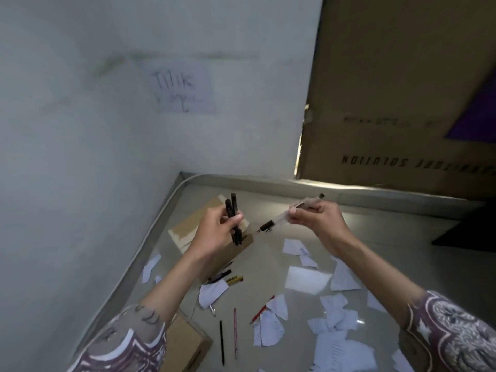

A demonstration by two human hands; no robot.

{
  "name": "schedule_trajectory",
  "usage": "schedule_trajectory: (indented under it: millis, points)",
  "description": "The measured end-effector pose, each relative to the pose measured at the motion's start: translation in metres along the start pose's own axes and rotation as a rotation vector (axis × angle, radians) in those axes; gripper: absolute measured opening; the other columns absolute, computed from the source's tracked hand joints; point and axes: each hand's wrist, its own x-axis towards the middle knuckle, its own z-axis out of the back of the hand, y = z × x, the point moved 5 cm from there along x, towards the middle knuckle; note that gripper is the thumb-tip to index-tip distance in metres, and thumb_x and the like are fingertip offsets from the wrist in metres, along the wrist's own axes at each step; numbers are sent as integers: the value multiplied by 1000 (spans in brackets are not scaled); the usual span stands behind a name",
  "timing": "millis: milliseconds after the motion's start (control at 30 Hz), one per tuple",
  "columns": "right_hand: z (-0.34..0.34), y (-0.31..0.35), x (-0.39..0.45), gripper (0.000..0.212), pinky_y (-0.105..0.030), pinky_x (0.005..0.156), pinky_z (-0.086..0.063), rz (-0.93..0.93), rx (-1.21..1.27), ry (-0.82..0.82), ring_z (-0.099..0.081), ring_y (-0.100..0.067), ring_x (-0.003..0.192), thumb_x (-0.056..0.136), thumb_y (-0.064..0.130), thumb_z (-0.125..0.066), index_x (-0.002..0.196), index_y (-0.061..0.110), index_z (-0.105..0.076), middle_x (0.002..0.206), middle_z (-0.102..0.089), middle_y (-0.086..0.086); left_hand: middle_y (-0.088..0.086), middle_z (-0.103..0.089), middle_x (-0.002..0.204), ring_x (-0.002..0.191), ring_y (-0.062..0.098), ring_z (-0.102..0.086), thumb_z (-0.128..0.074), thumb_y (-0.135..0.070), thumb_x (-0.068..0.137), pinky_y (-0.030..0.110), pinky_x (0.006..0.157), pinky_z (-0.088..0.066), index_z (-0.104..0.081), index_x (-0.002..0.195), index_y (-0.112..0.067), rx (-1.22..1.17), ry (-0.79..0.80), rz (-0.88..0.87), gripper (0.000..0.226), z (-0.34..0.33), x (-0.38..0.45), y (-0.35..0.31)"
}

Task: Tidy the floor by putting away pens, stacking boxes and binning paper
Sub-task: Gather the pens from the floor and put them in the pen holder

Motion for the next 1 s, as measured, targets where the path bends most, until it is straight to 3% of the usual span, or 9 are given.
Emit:
schedule_trajectory:
  millis: [167,367,433,533,667,767,900,1000]
  points:
    - [33,112,-53,6,-23,69,-58,39,150,-155,-66,-23,67,80,-1,-66,76,-5,-67,69,-69,-13,11,-62,85,84,23,-59,-55,-9,92,37,82,-49,-64,87,-5,6,43,-55,11,9,-22,-125]
    - [72,216,-116,11,-22,67,-59,119,232,-277,-66,-20,61,82,-1,-63,79,-11,-63,65,-66,-14,13,-54,103,100,22,-52,-54,-10,92,32,94,-40,-67,94,-4,81,158,-164,15,-4,-49,-239]
    - [91,243,-139,10,-22,64,-59,170,241,-336,-66,-19,59,82,-2,-63,79,-11,-62,61,-65,-11,9,-53,101,97,21,-50,-54,-12,92,30,91,-40,-67,95,-3,69,212,-188,16,-16,-59,-267]
    - [122,271,-173,9,-23,63,-59,217,251,-439,-67,-20,58,84,-1,-61,79,-8,-62,61,-67,-11,2,-52,86,84,17,-48,-55,-11,92,22,76,-40,-67,90,0,91,293,-273,17,-38,-74,-305]
    - [166,292,-214,10,-30,71,-60,247,282,-581,-70,-25,62,87,2,-59,80,-4,-59,64,-68,-17,14,-57,84,78,21,-53,-59,-7,89,26,75,-45,-65,83,-1,95,379,-368,10,-70,-83,-347]
    - [203,300,-241,8,-33,72,-60,293,333,-689,-69,-25,62,86,-1,-59,79,-4,-59,64,-67,-18,6,-63,72,63,13,-57,-62,-6,87,21,60,-46,-65,78,-7,53,435,-403,10,-101,-92,-375]
    - [256,312,-268,4,-31,65,-61,341,384,-789,-70,-22,60,83,-6,-61,79,-6,-59,59,-69,-13,1,-65,71,60,-4,-58,-65,-4,83,7,62,-42,-67,78,-9,35,462,-467,7,-151,-102,-412]
    - [301,325,-279,4,-29,63,-61,376,394,-844,-70,-20,59,81,-7,-62,78,-6,-60,58,-70,-11,3,-66,71,63,5,-58,-66,-3,82,16,68,-45,-67,79,-8,4,515,-501,6,-195,-105,-442]
